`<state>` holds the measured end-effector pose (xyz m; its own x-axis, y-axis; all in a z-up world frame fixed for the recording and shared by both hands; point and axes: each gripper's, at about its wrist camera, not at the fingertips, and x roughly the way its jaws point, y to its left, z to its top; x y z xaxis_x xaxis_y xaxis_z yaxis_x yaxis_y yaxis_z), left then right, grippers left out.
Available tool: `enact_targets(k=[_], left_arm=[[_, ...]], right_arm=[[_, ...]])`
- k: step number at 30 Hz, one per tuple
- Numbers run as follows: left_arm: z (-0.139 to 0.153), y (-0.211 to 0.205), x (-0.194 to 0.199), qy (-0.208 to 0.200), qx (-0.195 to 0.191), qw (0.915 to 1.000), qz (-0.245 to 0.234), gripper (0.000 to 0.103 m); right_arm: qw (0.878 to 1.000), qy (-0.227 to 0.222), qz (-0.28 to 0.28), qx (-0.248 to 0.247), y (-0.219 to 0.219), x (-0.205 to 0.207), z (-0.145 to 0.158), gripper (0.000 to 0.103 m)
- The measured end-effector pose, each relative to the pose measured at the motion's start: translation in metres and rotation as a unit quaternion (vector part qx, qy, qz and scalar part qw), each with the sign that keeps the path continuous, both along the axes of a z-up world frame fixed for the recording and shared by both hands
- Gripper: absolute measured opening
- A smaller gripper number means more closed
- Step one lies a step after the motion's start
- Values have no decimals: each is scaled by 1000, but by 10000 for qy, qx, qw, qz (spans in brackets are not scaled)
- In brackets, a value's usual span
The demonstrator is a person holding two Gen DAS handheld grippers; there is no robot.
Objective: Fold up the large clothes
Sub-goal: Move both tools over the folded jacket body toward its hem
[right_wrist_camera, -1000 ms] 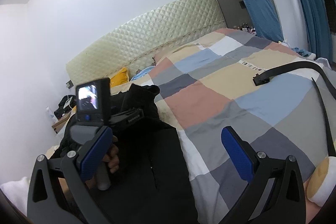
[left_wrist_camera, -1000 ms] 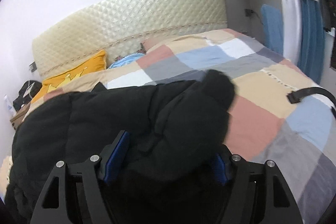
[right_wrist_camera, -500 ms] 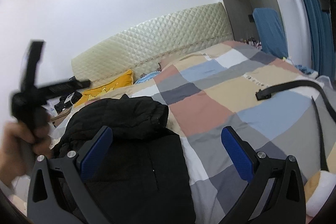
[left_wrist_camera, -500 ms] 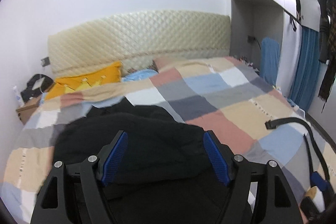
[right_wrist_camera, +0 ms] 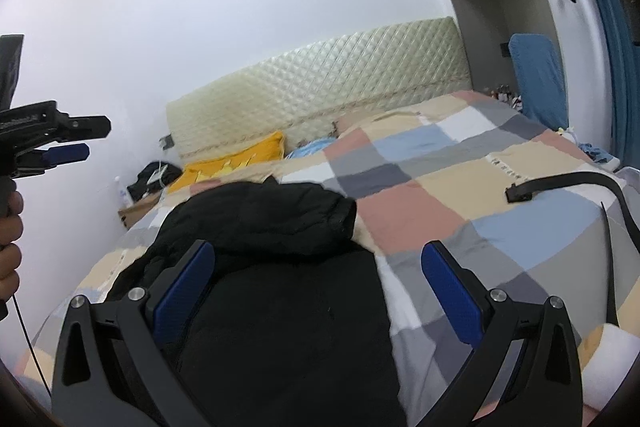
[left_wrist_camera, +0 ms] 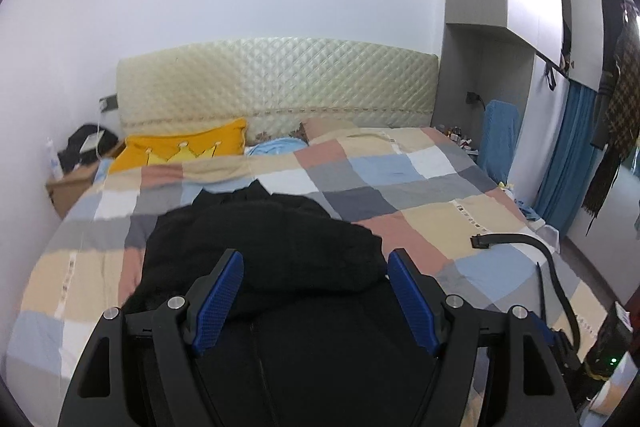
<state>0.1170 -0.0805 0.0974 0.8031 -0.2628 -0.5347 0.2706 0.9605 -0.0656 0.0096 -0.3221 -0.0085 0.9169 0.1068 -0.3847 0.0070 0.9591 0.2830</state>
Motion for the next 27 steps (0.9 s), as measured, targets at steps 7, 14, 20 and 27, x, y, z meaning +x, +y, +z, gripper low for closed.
enact_targets(k=[7, 14, 20, 27], left_arm=[[-19, 36, -34, 32, -40, 9997, 222, 74], [-48, 72, -51, 109, 120, 9986, 500, 74], [-70, 94, -49, 276, 74, 9977, 618, 74], [-102, 119, -45, 622, 13, 9956, 703, 74]], right_arm=[[9995, -6, 309, -114, 16, -14, 0, 103], [9984, 136, 514, -176, 26, -8, -6, 103], [9977, 184, 578, -305, 37, -7, -6, 103], [9965, 305, 667, -408, 47, -4, -10, 103]])
